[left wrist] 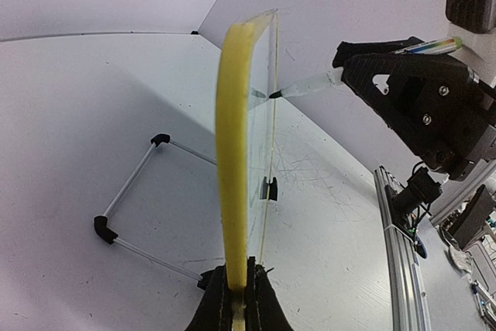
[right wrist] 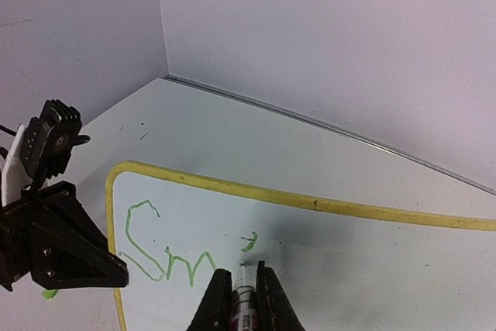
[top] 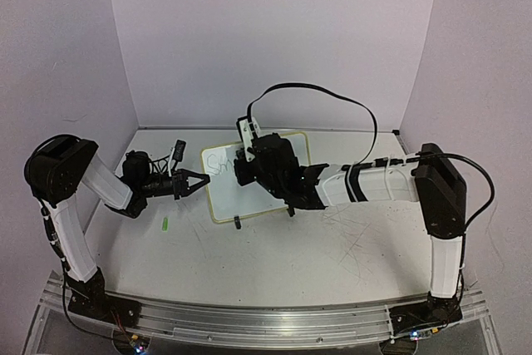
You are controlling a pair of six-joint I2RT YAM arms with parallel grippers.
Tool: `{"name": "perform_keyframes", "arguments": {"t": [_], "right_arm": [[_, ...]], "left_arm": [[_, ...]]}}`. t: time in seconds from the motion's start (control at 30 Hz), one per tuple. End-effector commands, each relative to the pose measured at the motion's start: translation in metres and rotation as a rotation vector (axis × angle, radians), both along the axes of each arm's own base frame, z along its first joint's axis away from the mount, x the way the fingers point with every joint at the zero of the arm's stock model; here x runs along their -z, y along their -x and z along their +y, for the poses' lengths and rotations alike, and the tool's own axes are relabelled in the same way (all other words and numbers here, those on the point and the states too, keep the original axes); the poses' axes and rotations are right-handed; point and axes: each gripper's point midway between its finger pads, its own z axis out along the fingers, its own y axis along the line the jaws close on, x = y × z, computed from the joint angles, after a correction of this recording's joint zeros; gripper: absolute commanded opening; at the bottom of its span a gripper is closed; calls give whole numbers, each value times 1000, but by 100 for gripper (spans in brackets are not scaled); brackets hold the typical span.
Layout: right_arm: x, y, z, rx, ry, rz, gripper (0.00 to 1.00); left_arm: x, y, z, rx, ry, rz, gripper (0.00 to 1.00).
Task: Write a sentence on the whiteboard
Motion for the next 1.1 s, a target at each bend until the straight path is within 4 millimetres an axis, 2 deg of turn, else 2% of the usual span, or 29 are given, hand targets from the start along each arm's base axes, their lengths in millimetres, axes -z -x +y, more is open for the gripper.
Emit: {"name": "perform_keyframes", "arguments": {"t": [0.0,0.4,0.63,0.83,0.97,1.07], "right_arm": [[-5,-7,0,28,-11,-16,0],[21,3,-7,19,17,46,0],[28,6,-10,23,26,62,0],[14,7,-5,11,-2,51,0],[-27,16,-11,-21,-97,17,0],[-44,15,-18,-19,-136,5,0]], "left_arm": [[-1,1,-4,10,-26,-25,0],[-1,1,-4,8,-27,-27,0],[0,1,-4,10,-29,-25,0],[0,1,-5,11,-29,-24,0],[1,1,-5,11,-31,-24,0],[1,0,-6,12,-31,-22,0]]}}
